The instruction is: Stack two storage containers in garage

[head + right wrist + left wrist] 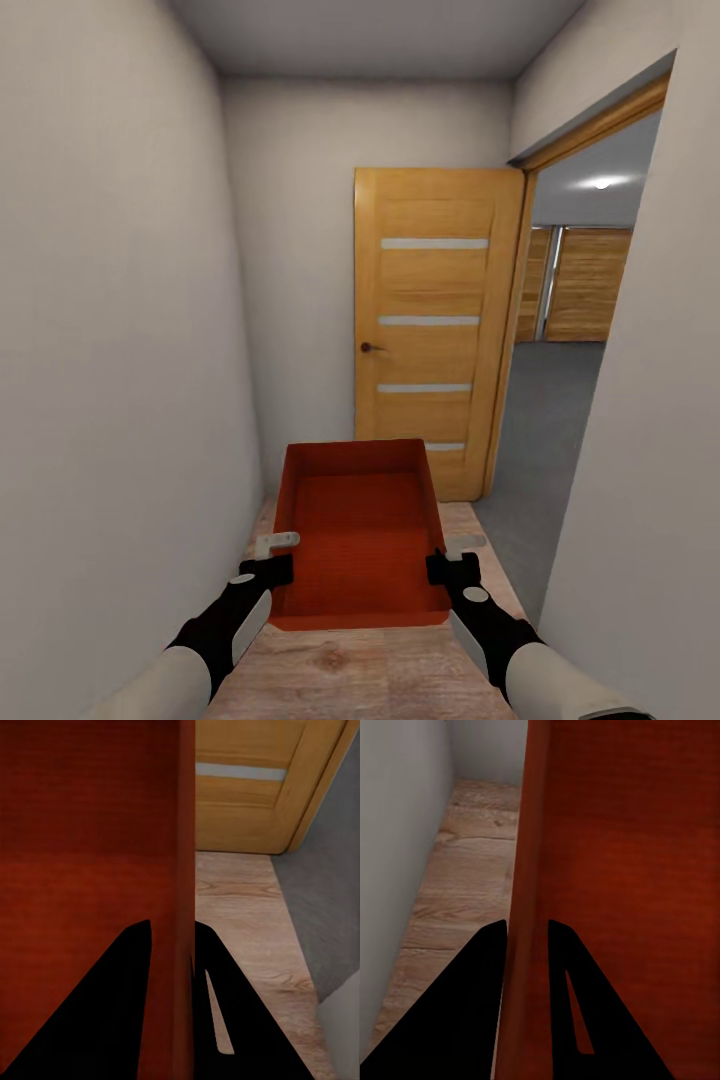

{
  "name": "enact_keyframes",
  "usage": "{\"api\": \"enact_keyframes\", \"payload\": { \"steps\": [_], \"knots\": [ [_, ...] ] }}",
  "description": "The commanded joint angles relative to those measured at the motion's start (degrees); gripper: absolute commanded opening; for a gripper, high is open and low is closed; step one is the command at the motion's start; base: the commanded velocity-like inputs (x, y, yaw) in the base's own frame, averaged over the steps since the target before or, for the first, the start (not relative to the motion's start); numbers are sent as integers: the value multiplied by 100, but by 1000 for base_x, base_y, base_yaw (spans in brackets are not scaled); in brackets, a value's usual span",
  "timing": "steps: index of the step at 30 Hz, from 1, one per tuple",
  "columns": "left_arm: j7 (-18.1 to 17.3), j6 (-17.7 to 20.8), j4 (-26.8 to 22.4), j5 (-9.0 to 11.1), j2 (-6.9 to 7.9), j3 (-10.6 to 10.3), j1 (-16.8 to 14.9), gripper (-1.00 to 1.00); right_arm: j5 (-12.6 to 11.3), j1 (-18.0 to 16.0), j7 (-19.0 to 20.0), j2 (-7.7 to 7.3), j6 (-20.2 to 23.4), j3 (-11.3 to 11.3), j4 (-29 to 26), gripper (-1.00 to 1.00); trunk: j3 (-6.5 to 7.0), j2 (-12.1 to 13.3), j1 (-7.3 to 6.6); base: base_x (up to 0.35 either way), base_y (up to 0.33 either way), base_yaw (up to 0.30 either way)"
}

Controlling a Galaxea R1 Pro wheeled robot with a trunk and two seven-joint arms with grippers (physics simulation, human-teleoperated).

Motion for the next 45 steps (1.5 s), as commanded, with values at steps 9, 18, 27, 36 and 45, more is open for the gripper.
{"api": "enact_keyframes", "payload": {
  "steps": [9, 18, 27, 36, 45],
  "knots": [
    [503, -330, -34, -65, 35, 226, -3, -100, -242, -9, 43, -1, 7, -80, 9, -100, -9, -7, 5, 322, 0, 0],
    [503, -330, -28, -65, 35, 226, -3, -100, -242, -10, 43, -1, 15, -80, 9, -100, -9, -7, 5, 322, 0, 0],
    [503, -330, -27, -67, 35, 226, -3, -100, -242, -8, 43, -1, 11, -80, 9, -100, -9, -7, 5, 322, 0, 0],
    [503, -330, -29, -66, 35, 226, -3, -100, -242, -9, 43, -1, 8, -80, 9, -100, -9, -7, 5, 322, 0, 0],
    [503, -330, -27, -66, 35, 230, -3, -100, -242, -11, 43, -1, 9, -80, 9, -100, -9, -7, 5, 322, 0, 0]
  ]
}}
